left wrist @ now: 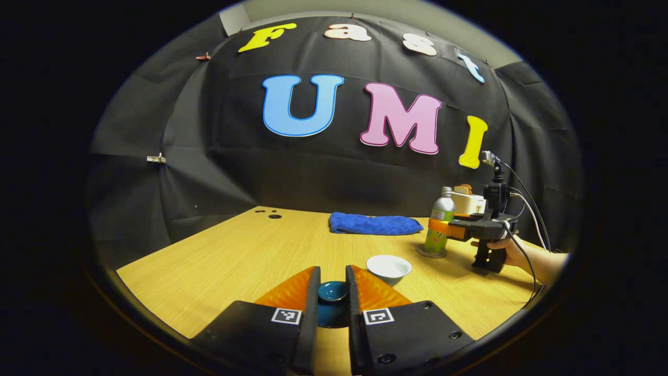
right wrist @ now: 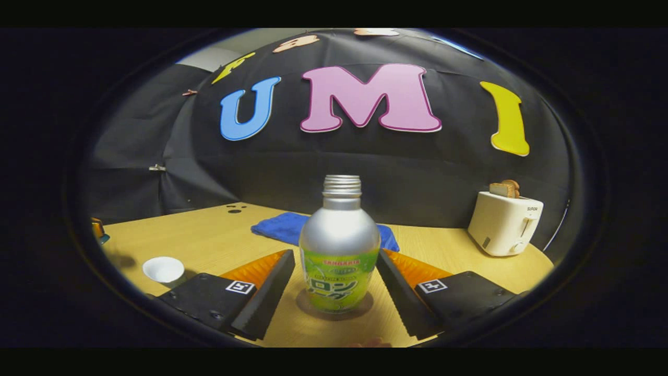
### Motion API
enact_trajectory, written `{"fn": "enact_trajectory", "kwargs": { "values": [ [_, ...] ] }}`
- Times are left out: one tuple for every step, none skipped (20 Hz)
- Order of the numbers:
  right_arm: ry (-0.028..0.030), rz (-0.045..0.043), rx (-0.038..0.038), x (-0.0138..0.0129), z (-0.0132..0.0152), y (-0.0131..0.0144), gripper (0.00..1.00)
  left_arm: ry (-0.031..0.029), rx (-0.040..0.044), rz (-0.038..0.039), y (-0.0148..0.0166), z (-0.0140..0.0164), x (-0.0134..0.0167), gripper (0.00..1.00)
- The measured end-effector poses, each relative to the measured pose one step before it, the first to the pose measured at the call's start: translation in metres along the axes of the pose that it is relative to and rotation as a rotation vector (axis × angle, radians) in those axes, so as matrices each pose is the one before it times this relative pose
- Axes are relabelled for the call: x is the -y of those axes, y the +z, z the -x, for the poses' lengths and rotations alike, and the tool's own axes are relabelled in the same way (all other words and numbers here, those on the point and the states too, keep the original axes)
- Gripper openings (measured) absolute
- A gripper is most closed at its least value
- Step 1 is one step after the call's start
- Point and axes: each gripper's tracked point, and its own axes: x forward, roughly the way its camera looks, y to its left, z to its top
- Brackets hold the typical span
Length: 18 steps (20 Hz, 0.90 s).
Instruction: Open the teacup lid with one hand, grasp the water bottle and pour water into the teacup with the other hand; after pouring, place the water bottle on the coaster and then close the teacup lid.
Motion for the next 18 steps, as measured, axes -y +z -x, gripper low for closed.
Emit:
{"fn": "enact_trajectory", "kwargs": {
  "values": [
    [-0.00296,0.00760,-0.00832,-0.00065,0.00607,-0.00394,0.97,0.00271,0.00598,0.00010,0.00213,-0.00017,0.00116,0.29],
    [-0.00287,0.00802,-0.00701,-0.00071,0.00729,-0.00308,0.97,-0.00644,0.00350,0.00340,0.00235,-0.00149,0.00296,0.29],
    [0.00077,0.00592,-0.00280,-0.00106,0.00723,-0.00182,0.97,-0.00931,0.00045,0.00447,0.00147,-0.00207,0.00408,0.29],
    [-0.00641,0.00642,0.00345,0.00142,0.00781,-0.00059,0.97,-0.01034,-0.00013,0.00383,0.00014,-0.00278,0.00500,0.29],
    [-0.00988,0.00506,0.00821,0.00251,0.00718,0.00158,0.96,-0.01106,0.00061,0.00304,0.00063,-0.00251,0.00562,0.29],
    [-0.01204,0.00252,0.00388,0.00429,0.00699,0.00112,0.97,-0.01211,0.00333,0.00104,0.00079,-0.00378,0.00593,0.29],
    [-0.00314,-0.00879,0.00043,0.00280,0.00756,0.00058,0.96,-0.01085,0.00310,-0.00175,0.00247,-0.00313,0.00584,0.29],
    [0.00088,-0.01763,0.00018,0.00039,0.00846,-0.00014,0.97,-0.00937,0.00535,-0.00433,0.00172,-0.00411,0.00492,0.29],
    [0.00493,-0.01860,0.00074,-0.00011,0.00948,0.00164,0.97,-0.00660,0.00764,-0.00361,0.00432,-0.00489,0.00395,0.29],
    [0.00427,-0.01491,0.00513,0.00028,0.00940,0.00233,0.97,-0.00943,0.00174,0.00096,0.00166,-0.00671,0.00407,0.29],
    [0.00148,-0.01166,0.00853,0.00115,0.00995,0.00282,0.97,-0.01356,0.00237,0.00401,0.00215,-0.00709,0.00476,0.29],
    [0.00081,-0.01092,0.00559,0.00007,0.01105,0.00285,0.97,-0.01156,-0.00097,0.00144,0.00164,-0.00791,0.00535,0.29],
    [0.00211,-0.01005,-0.00208,0.00081,0.00991,0.00125,0.97,-0.00791,0.00082,-0.00524,0.00118,-0.00806,0.00430,0.29],
    [0.00038,0.00141,-0.00787,0.00159,0.01039,0.00007,0.96,0.00032,0.00056,-0.00933,0.00009,-0.00963,0.00213,0.29],
    [-0.00772,0.01447,-0.00046,0.00388,0.01218,0.00278,0.96,0.00207,-0.00597,-0.01363,-0.00156,-0.01049,0.00226,0.29],
    [-0.01467,0.01939,0.00662,0.00519,0.00770,0.00146,0.97,0.00253,-0.01272,-0.01308,-0.00534,-0.01024,0.00138,0.29],
    [-0.01373,0.01272,0.00315,0.00391,0.00769,0.00042,0.97,-0.00107,-0.01312,-0.00641,-0.00465,-0.00952,0.00242,0.29],
    [-0.00737,0.00190,-0.00387,0.00242,0.00687,-0.00179,0.97,-0.00428,-0.01133,-0.00229,-0.00545,-0.00904,0.00359,0.29]
  ]
}}
